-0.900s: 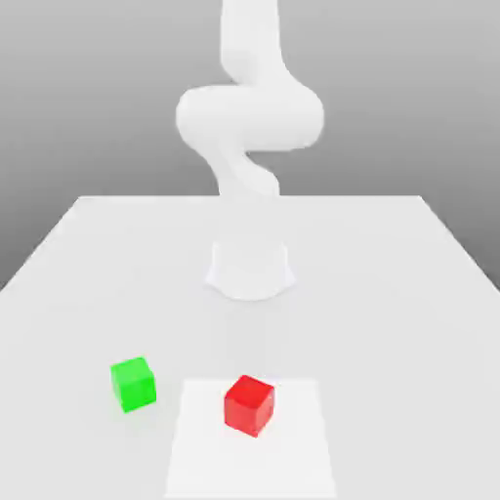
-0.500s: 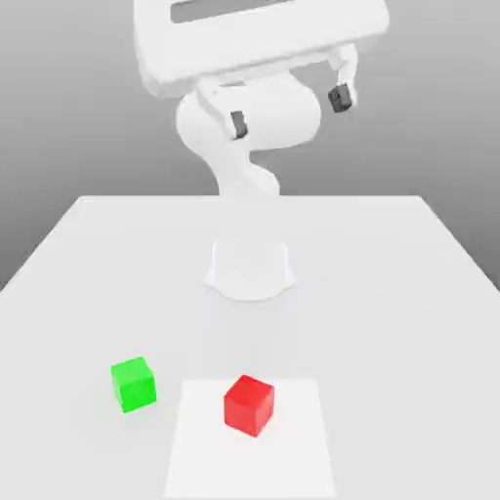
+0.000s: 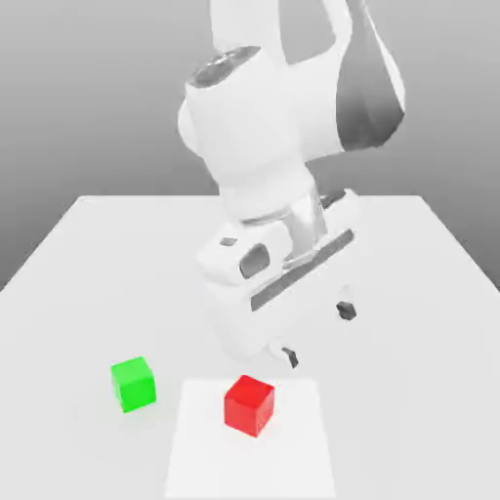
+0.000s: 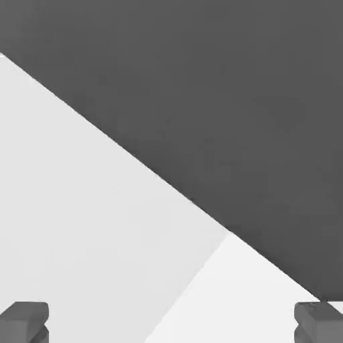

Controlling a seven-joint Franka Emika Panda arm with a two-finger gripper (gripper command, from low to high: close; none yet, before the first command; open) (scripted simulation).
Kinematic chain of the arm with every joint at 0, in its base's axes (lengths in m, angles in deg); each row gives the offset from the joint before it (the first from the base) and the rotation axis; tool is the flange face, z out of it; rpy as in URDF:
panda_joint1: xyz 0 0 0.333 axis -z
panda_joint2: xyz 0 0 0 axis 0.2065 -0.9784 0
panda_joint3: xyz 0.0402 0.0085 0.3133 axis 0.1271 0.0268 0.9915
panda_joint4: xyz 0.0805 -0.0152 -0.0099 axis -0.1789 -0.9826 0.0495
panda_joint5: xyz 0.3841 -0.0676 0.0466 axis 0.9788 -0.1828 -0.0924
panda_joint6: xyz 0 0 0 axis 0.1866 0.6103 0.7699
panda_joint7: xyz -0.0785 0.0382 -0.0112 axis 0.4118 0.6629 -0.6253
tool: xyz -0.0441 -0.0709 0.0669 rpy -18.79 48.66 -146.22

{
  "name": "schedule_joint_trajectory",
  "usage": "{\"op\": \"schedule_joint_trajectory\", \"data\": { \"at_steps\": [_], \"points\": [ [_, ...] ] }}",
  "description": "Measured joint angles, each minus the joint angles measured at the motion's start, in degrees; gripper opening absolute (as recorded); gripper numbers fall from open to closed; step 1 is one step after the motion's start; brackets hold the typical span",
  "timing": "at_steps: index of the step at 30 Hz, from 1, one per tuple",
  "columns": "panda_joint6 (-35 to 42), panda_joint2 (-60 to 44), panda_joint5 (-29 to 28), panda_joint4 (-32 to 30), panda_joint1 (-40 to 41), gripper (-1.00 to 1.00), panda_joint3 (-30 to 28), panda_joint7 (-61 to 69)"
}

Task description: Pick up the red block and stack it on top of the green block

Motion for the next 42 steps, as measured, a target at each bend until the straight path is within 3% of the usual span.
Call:
{"op": "schedule_joint_trajectory", "data": {
  "at_steps": [7, 10, 14, 16, 23, 30, 31, 38, 42],
  "points": [
    [-6.5, -4.5, -6.0, -5.1, -0.4, 0.0, -0.5, 5.3],
    [-9.7, -4.8, -12.5, -7.5, 0.7, 0.0, -1.4, 4.8],
    [-13.3, -3.7, -26.0, -10.4, 2.9, 0.0, -2.6, 0.6],
    [-14.7, -4.1, -28.2, -10.7, 4.2, 0.0, -2.6, 0.0],
    [-19.6, -9.5, -22.9, -9.7, 4.3, 0.0, 0.2, 4.2],
    [-25.0, -17.3, -11.5, -8.5, 11.4, 0.0, 9.8, 12.5],
    [-25.5, -18.0, -10.6, -8.4, 12.3, -1.0, 10.9, 13.2],
    [-25.3, -17.9, -10.6, -8.4, 12.1, -1.0, 10.8, 13.2],
    [-22.6, -13.8, -17.1, -9.1, 8.4, -1.0, 5.6, 8.4]
  ]
}}
